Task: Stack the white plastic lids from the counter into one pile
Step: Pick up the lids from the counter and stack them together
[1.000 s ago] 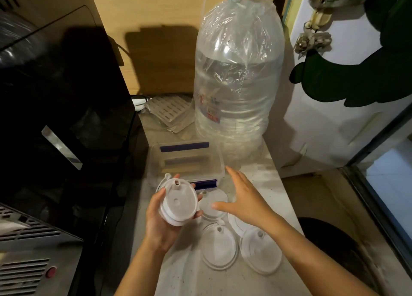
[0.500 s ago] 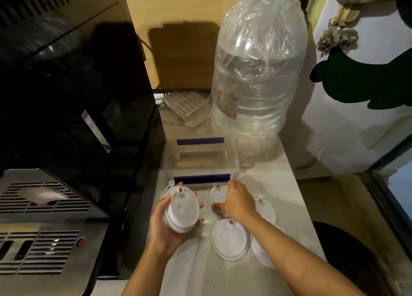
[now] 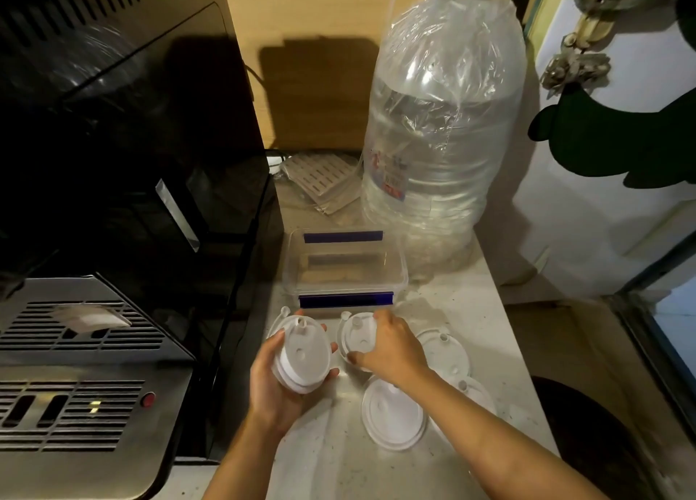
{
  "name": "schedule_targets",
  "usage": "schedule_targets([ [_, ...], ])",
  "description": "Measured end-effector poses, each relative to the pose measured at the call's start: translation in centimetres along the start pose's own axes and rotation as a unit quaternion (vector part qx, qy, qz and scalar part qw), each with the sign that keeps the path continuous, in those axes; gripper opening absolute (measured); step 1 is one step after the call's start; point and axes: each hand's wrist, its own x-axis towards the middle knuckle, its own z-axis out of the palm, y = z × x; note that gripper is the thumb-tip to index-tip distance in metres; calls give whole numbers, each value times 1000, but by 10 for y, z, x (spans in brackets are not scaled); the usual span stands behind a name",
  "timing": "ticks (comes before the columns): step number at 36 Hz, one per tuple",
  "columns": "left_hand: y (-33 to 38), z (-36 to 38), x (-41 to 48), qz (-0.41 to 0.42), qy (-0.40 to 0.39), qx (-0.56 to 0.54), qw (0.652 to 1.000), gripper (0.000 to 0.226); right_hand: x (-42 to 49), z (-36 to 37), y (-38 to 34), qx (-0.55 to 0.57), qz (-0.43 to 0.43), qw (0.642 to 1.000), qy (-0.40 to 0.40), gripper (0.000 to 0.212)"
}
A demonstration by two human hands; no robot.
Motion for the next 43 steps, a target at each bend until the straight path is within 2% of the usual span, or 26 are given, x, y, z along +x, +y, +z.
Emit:
schedule_targets([
  [4,-2,-7,5,23,1,-15,1000,36,-8,-12,-4,36,-18,999,18,75],
  [12,-4,1,7,61,-29,31,997,35,-40,-55,-24,186,-52,979,59,63],
  [15,-8,9,8,59,-43,41,996,38,-53,-62,-34,216,-71,973,42,61],
  [23,-18,31,6,45,-92,54,993,46,-69,-54,-45,239,-68,968,28,74],
  [27,-19,39,5,52,-93,54,993,78,-69,-53,-43,253,-69,964,44,73],
  [30,-20,45,4,54,-107,48,992,90,-69,-54,-41,255,-69,963,53,72],
  [35,-22,52,2,75,-114,59,989,85,-69,-54,-41,259,-75,961,58,68],
  [43,-21,54,-1,92,-109,79,987,90,-70,-56,-42,243,-80,966,46,72],
])
